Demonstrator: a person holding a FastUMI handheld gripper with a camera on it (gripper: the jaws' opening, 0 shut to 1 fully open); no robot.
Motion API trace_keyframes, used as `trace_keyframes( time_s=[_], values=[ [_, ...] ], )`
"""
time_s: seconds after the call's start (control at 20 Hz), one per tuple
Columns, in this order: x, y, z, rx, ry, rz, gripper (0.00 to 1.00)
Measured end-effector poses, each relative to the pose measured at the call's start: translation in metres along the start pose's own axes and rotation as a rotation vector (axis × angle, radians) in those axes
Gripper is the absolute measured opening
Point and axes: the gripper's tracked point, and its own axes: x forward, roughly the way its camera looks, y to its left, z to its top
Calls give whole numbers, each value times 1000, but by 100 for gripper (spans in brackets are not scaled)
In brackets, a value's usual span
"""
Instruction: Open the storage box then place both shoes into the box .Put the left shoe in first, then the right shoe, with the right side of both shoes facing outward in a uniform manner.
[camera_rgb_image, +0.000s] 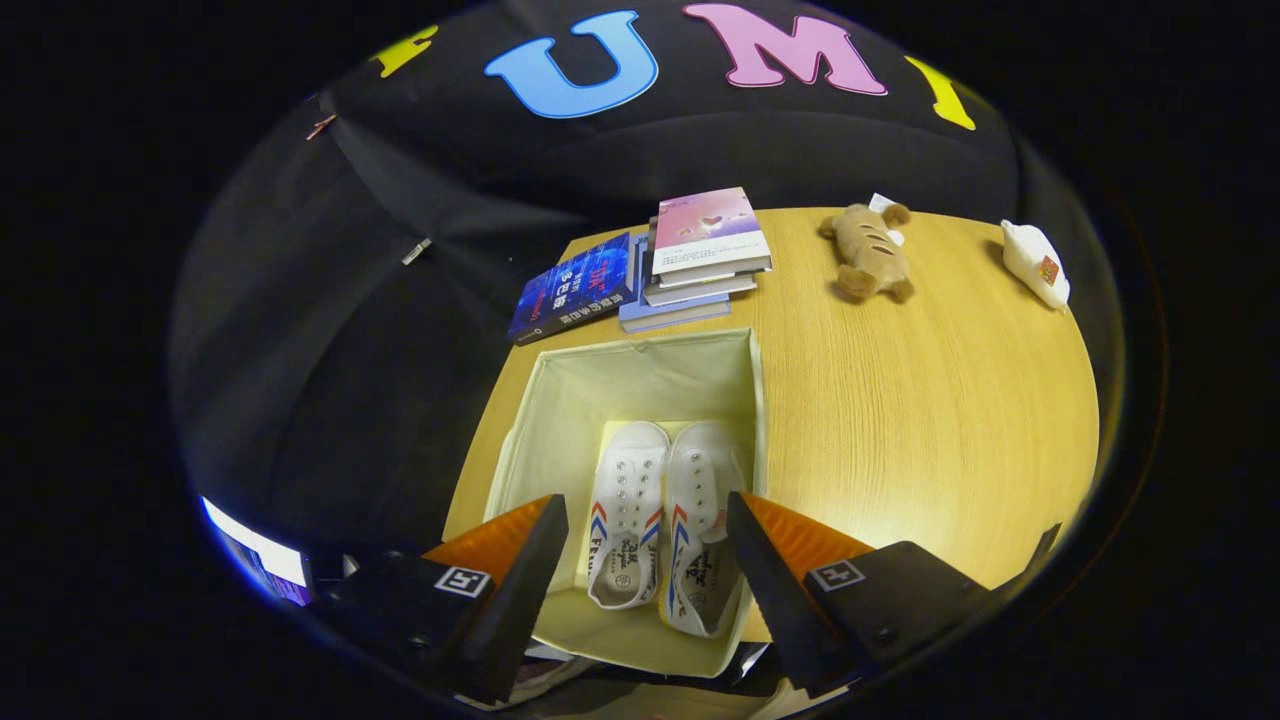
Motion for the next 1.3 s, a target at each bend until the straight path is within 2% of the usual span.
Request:
trace_keyframes(
  time_s=[0.15, 0.3, 0.6, 0.8, 1.0, 1.3],
  values=[
    [-9, -4, 11, -8, -45, 14, 99],
    [-22, -24, 23, -25, -96, -9, 99],
    [-57, -82, 55, -59, -211, -75, 99],
    [-78, -126, 66, -69, -242, -112, 99],
    [-103, -167, 75, -78, -280, -134, 99],
    [-138, -215, 100, -156, -370, -159, 99]
  ],
)
